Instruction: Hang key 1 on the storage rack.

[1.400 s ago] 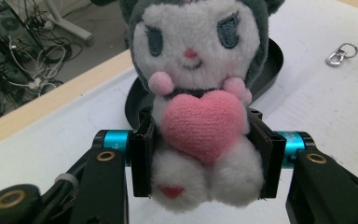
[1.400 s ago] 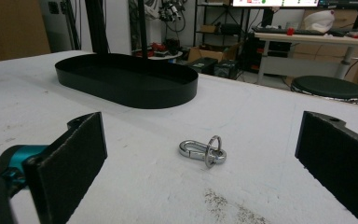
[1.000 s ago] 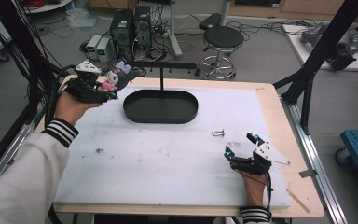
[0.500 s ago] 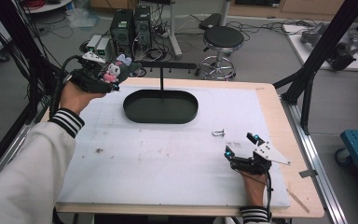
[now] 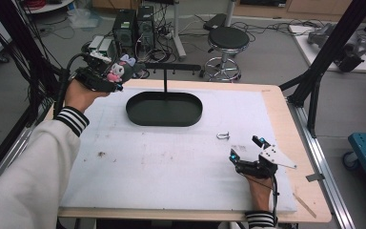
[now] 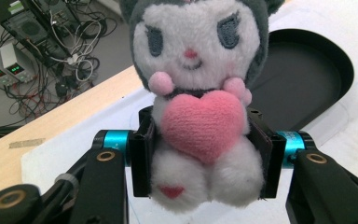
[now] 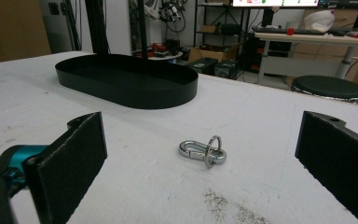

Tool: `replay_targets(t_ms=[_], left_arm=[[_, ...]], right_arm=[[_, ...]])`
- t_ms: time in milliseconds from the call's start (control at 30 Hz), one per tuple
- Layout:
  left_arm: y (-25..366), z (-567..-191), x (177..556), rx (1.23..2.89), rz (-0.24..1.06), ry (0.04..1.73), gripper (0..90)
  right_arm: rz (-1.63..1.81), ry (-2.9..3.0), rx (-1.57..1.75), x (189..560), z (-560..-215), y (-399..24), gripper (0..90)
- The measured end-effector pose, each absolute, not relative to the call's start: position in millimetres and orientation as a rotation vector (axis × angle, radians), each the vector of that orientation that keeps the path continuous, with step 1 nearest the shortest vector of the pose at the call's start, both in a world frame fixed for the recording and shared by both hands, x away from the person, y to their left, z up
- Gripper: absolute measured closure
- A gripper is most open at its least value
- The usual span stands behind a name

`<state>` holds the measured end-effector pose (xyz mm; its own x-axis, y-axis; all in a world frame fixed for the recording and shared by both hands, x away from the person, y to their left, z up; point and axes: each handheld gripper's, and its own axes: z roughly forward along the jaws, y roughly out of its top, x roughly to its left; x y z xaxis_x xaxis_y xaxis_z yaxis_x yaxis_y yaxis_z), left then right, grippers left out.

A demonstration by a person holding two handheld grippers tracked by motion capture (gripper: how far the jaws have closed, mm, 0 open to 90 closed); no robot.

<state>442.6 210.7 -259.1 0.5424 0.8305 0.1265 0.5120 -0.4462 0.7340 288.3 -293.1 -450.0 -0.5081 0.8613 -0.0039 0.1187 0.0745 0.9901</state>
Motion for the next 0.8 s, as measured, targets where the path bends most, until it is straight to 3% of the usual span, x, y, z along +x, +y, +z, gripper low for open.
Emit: replay_targets(t_ms=[800], left_arm=[[196,-255,464,2.126,0.66,1.089,52.1]], right_arm=[[1.491,1.719,0.98,288,-450,-293,1.2]])
